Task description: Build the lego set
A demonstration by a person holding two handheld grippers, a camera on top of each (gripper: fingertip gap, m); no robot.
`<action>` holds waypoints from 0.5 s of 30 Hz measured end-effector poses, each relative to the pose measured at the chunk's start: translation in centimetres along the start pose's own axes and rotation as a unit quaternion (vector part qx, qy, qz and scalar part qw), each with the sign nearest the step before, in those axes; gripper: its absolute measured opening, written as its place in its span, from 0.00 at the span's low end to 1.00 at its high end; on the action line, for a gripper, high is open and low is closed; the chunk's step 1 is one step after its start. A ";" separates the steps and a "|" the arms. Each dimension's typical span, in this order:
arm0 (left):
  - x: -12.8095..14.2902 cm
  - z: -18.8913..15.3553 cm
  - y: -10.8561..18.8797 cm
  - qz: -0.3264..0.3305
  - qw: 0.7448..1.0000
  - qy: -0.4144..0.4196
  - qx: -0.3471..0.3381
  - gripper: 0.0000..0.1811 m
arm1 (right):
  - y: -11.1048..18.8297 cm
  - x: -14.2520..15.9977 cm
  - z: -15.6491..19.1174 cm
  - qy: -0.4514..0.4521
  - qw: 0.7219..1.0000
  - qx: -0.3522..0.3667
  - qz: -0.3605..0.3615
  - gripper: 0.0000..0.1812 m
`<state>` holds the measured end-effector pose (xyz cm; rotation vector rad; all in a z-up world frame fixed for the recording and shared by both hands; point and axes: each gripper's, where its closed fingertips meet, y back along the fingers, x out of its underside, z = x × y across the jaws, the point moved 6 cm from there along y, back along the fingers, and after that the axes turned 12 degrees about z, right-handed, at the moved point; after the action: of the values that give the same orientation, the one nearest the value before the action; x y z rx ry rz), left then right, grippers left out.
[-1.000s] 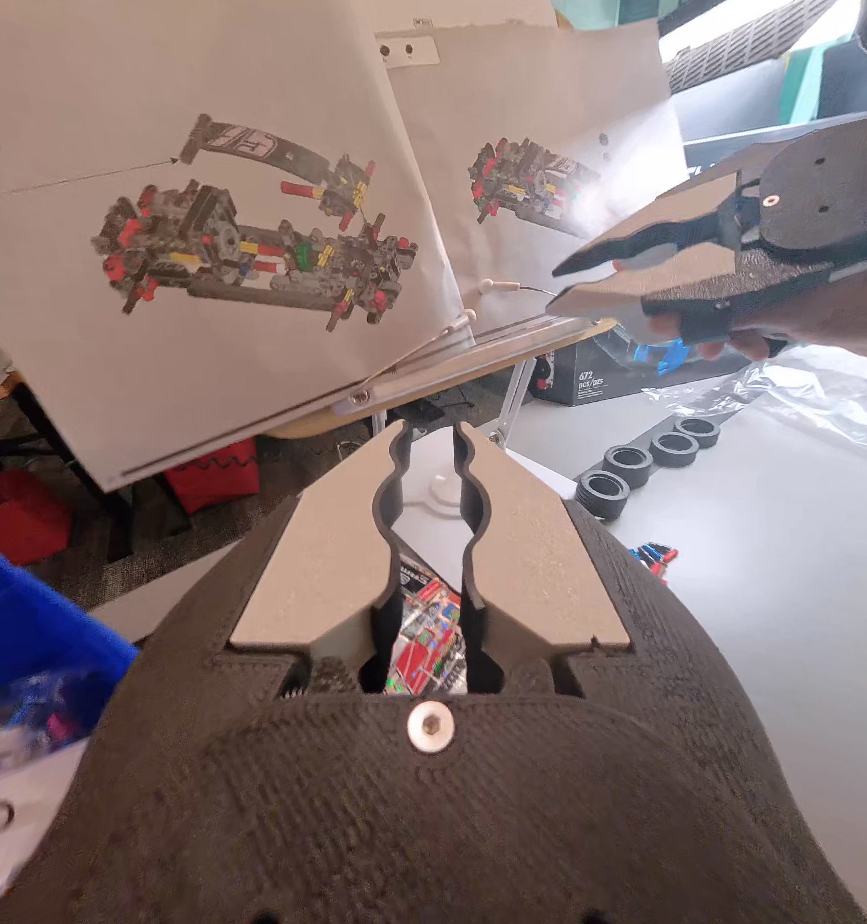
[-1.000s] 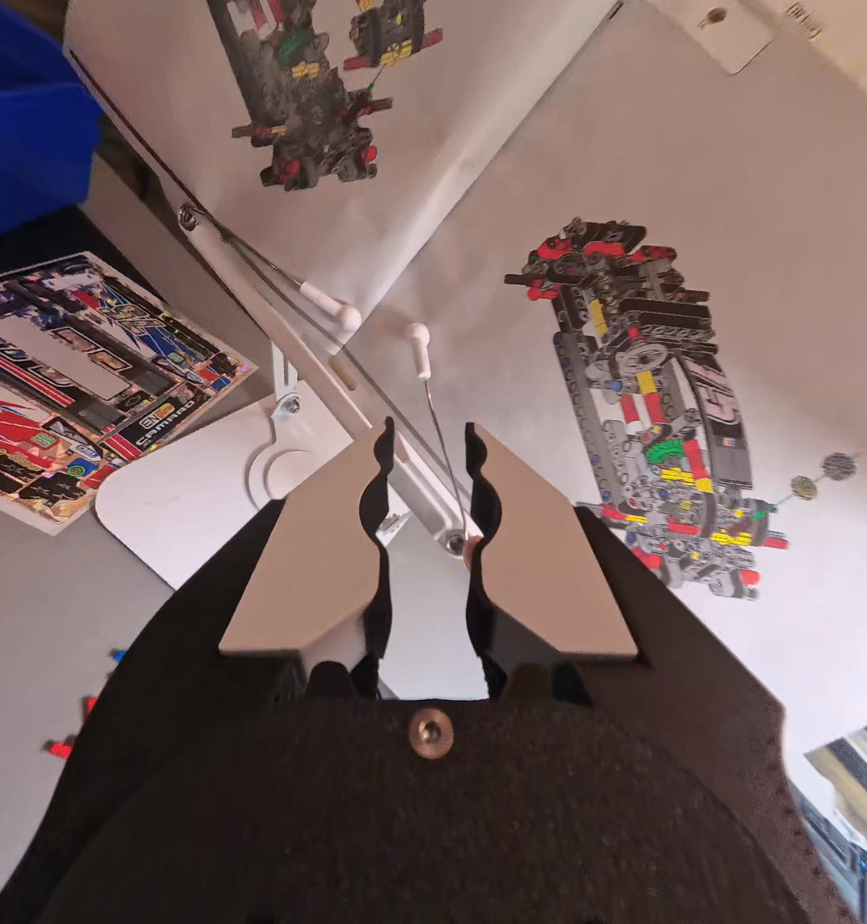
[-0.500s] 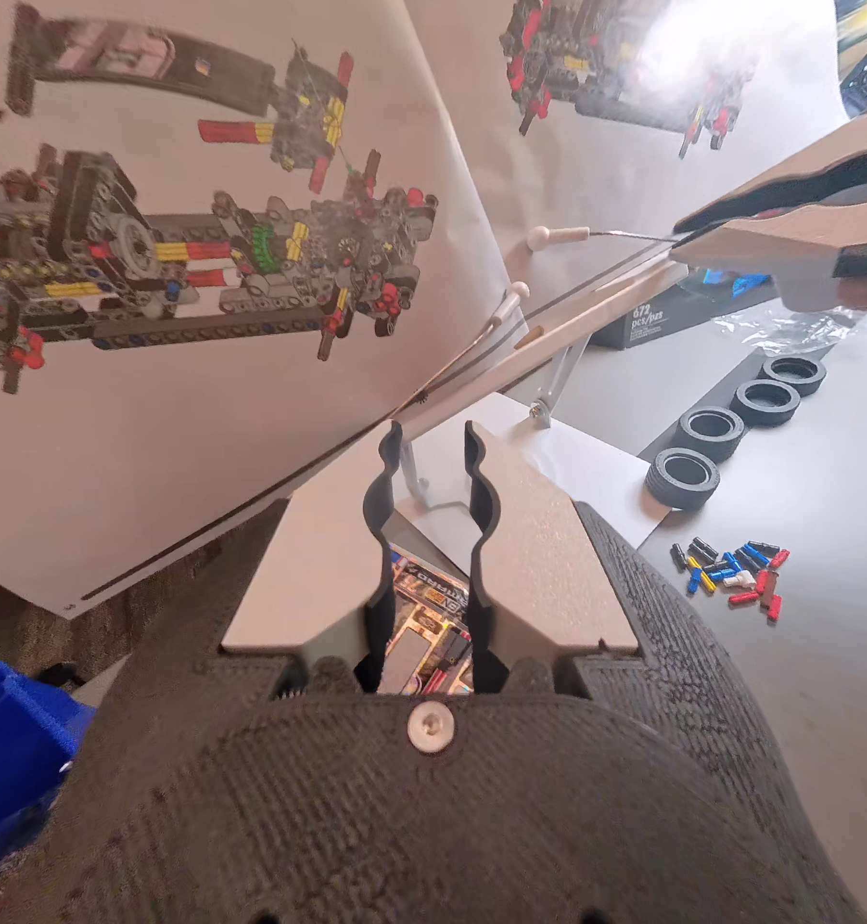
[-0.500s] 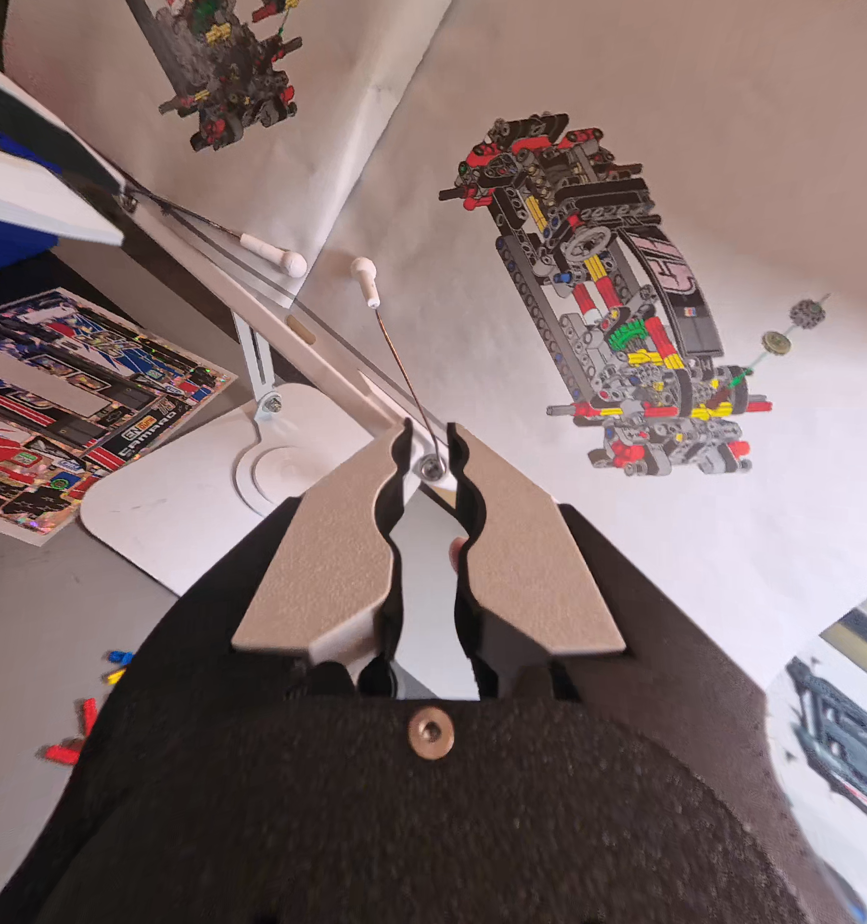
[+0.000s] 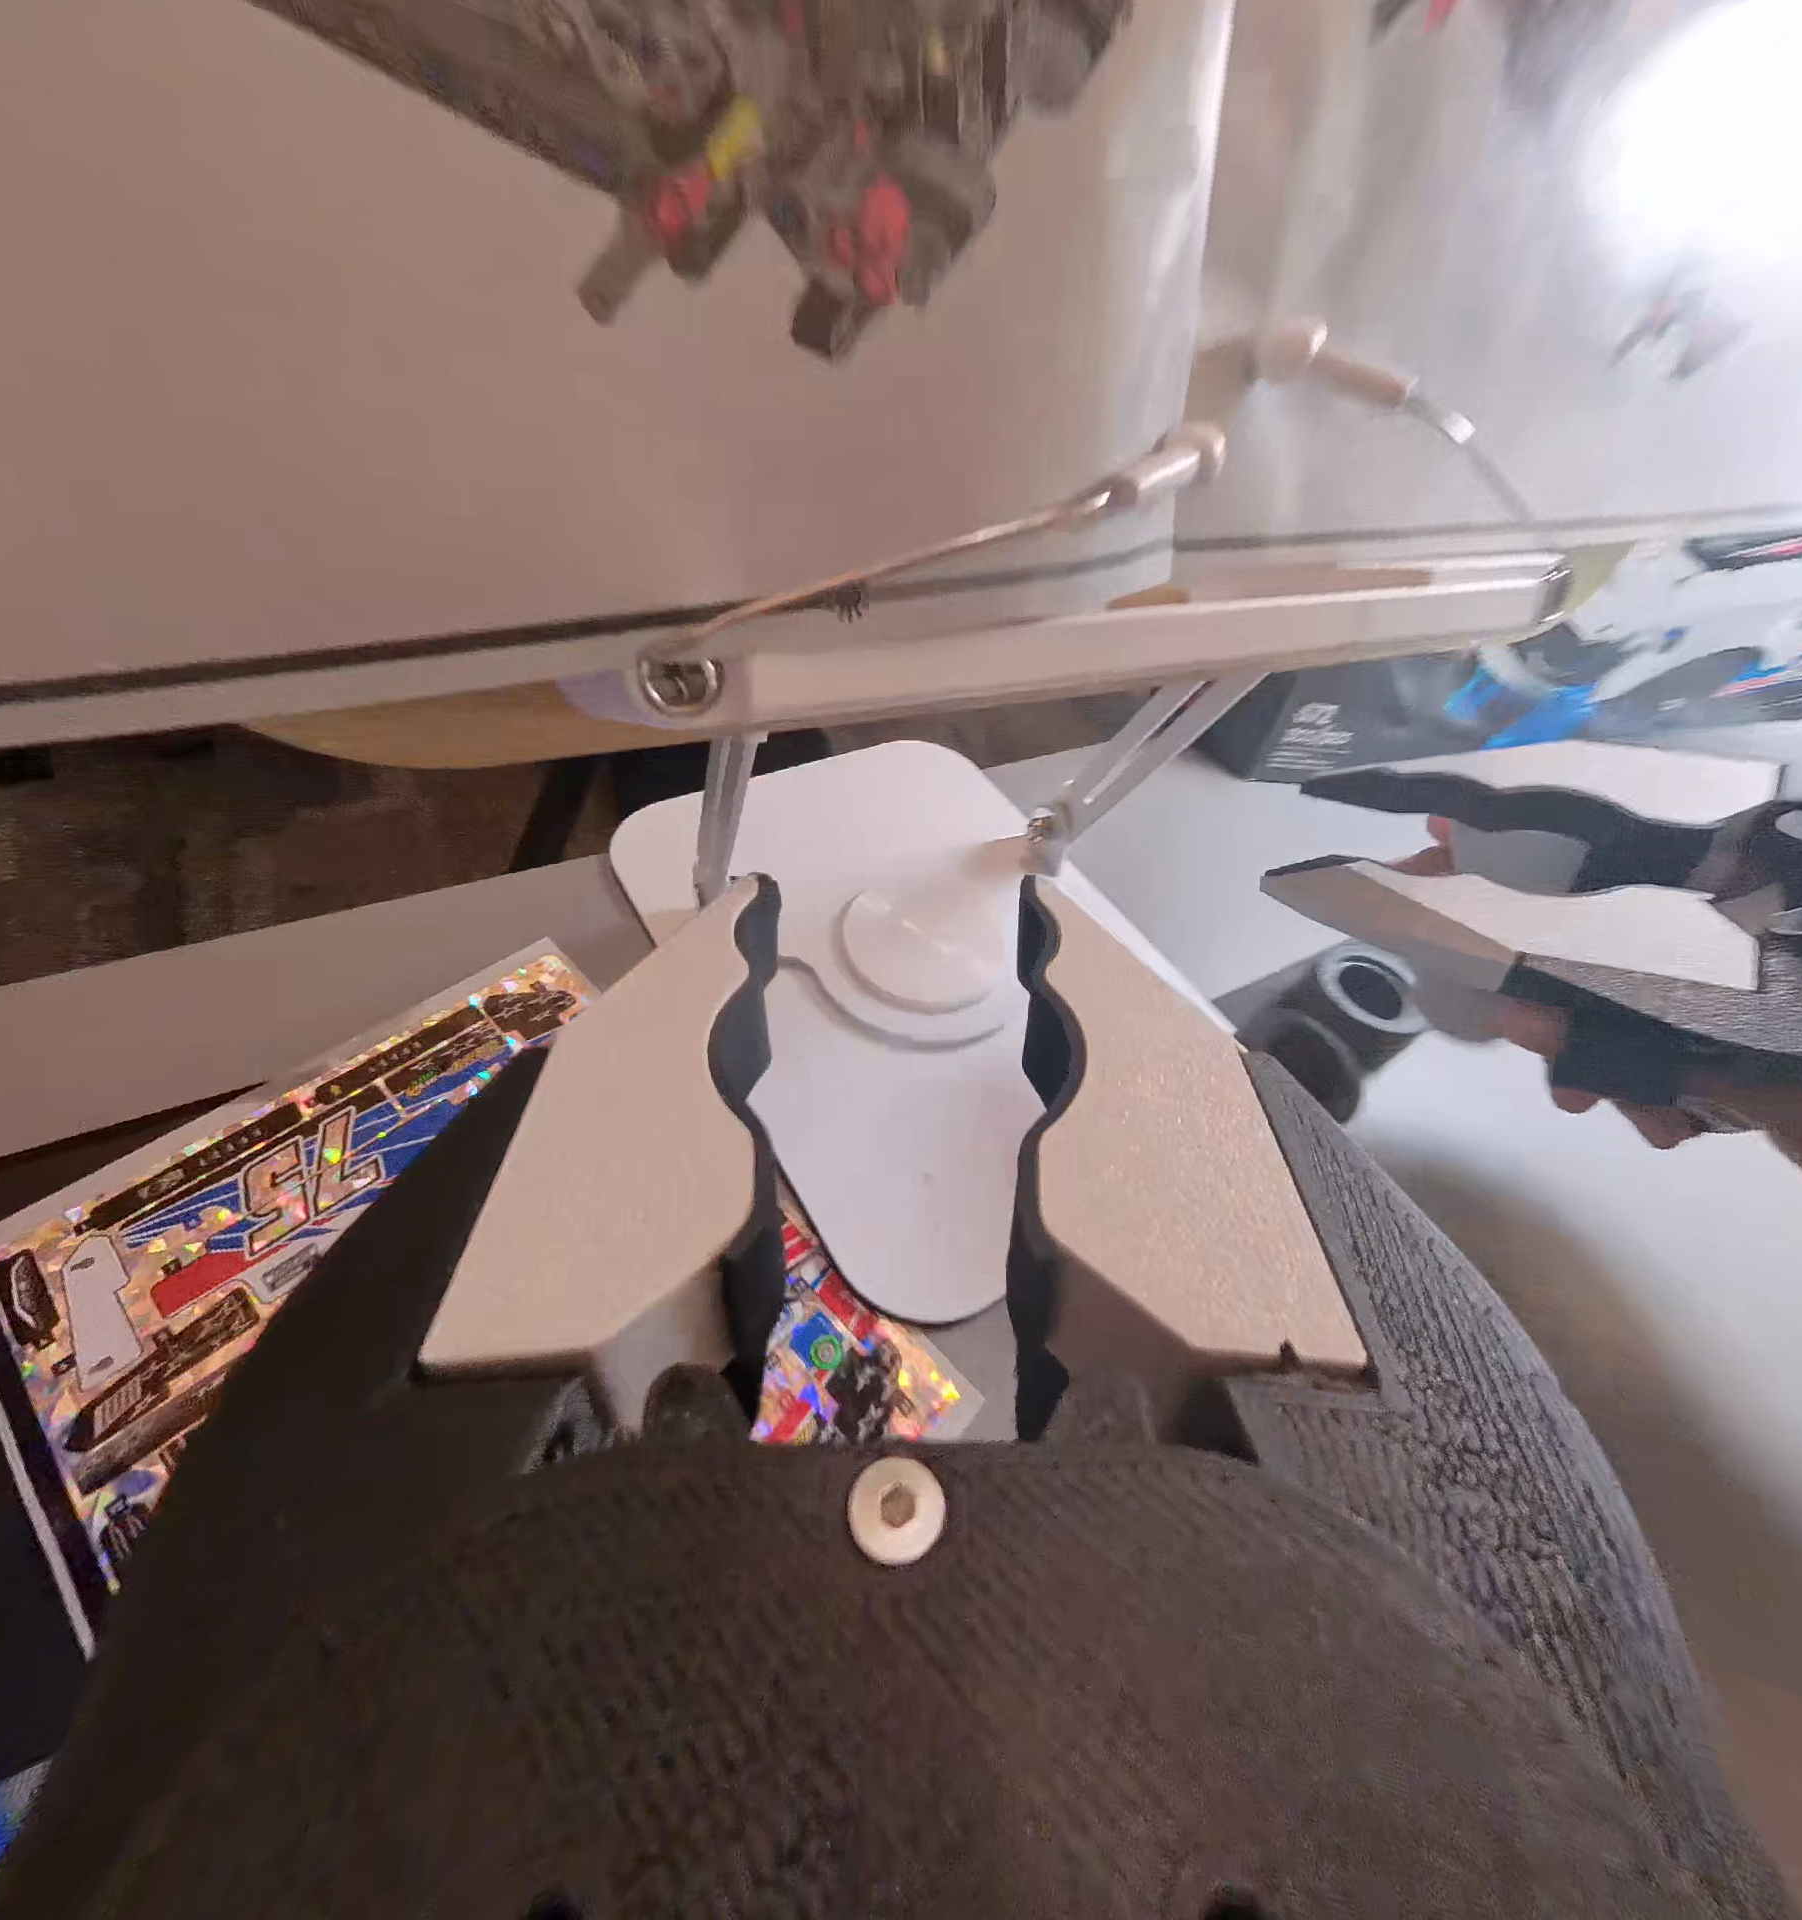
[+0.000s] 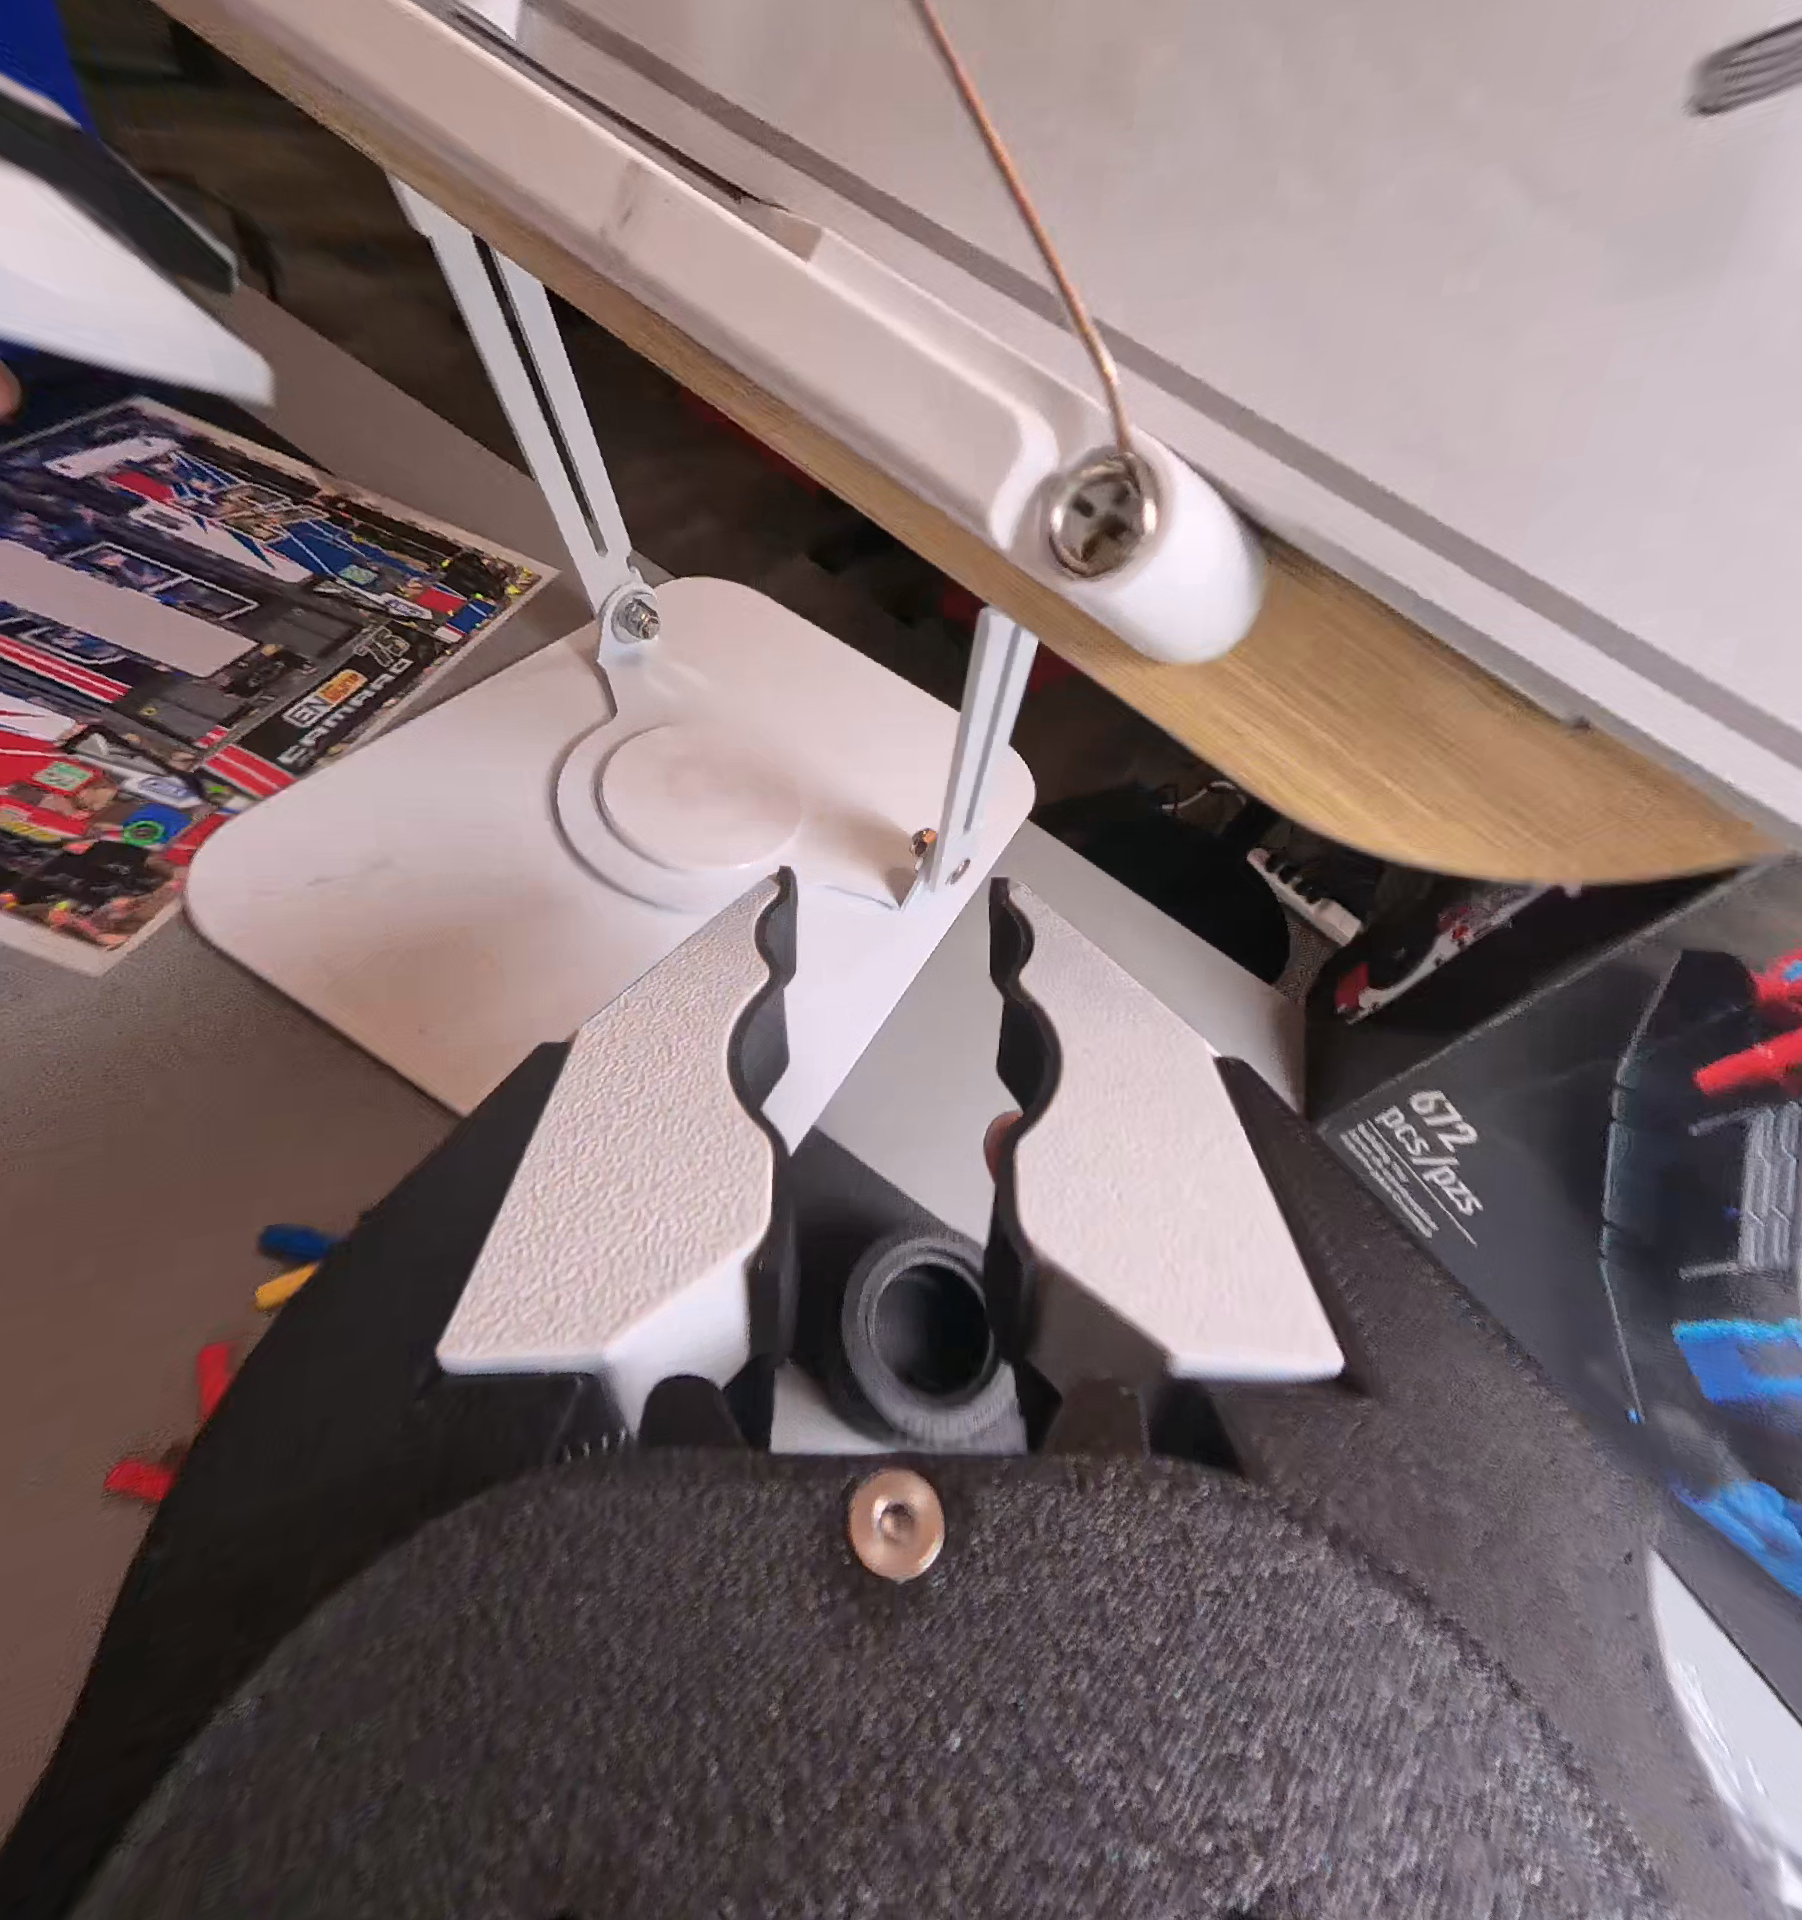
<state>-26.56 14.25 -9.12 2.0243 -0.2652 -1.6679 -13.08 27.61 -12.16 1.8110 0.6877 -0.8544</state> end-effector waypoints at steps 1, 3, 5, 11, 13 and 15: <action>0.2 0.2 -1.2 -0.002 1.000 -0.006 -0.026 0.27 | -0.8 -0.3 0.0 0.005 1.000 0.005 0.004 0.20; 0.0 1.0 -3.4 -0.015 0.998 -0.014 -0.063 0.27 | -2.4 -1.0 -0.1 0.018 1.000 0.017 0.011 0.22; -0.9 1.8 -5.0 -0.031 0.996 -0.026 -0.078 0.26 | -3.8 -1.4 -0.5 0.024 0.999 0.023 0.019 0.23; -2.5 3.2 -6.5 -0.032 0.992 -0.077 -0.096 0.02 | -5.1 -2.1 -1.3 0.096 0.991 0.088 0.032 0.05; -2.4 3.2 -6.3 -0.028 0.991 -0.079 -0.103 0.01 | -5.0 -2.1 -1.1 0.091 0.991 0.091 0.035 0.05; -2.3 3.1 -5.9 -0.022 0.990 -0.069 -0.119 0.01 | -5.0 -2.3 -0.8 0.081 0.992 0.088 0.046 0.04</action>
<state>-31.05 19.55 -10.41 1.7558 -0.0637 -1.7779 -18.07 30.02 -12.74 2.0721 0.6406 -0.7319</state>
